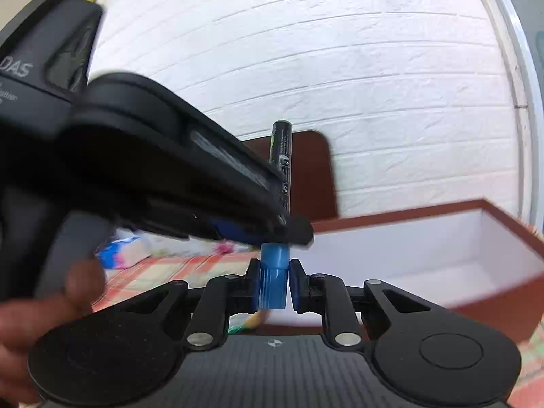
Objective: Organize objects
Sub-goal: 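Lower the black marker into the brown box and open the right gripper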
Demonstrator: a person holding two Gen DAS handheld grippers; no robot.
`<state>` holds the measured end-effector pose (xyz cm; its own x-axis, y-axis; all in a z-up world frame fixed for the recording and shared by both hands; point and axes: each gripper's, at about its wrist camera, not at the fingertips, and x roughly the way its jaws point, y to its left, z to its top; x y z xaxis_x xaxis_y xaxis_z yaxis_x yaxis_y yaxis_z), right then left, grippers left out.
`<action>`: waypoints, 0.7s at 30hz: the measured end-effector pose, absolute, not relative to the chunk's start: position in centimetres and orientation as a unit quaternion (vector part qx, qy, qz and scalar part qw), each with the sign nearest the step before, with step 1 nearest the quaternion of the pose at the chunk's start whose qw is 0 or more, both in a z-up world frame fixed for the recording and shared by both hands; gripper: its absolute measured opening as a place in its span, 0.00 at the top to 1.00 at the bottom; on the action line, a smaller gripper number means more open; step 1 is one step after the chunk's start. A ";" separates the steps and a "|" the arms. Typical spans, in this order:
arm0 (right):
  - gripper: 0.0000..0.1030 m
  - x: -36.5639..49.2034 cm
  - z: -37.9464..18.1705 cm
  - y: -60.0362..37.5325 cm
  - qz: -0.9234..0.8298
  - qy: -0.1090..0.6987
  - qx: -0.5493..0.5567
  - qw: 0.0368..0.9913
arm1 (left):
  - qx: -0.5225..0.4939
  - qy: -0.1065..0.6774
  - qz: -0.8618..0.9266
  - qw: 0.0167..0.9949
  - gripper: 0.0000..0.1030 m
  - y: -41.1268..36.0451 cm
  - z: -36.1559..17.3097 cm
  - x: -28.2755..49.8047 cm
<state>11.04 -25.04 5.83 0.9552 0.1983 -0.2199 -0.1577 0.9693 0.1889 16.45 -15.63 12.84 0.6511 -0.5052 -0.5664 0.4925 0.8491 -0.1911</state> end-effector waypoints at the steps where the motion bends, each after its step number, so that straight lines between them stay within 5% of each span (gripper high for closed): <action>1: 0.82 12.3 5.6 -25.4 0.085 0.124 0.084 0.985 | -0.009 0.321 -0.272 0.907 0.80 -16.1 12.3 17.6; 8: 0.81 17.8 2.6 -27.1 0.043 0.174 0.084 0.980 | -0.008 0.373 -0.244 0.895 0.78 -17.9 8.3 22.4; 9: 0.72 17.8 2.5 -27.1 0.037 0.169 0.074 0.982 | -0.011 0.374 -0.239 0.896 0.78 -17.8 8.1 22.6; 12: 0.65 17.6 2.7 -27.6 0.039 0.157 0.077 0.984 | -0.019 0.364 -0.239 0.900 0.75 -17.1 8.2 22.1; 21: 0.60 5.7 2.3 -27.5 0.041 0.106 0.097 0.989 | -0.016 0.318 -0.233 0.919 0.68 -11.4 8.7 13.3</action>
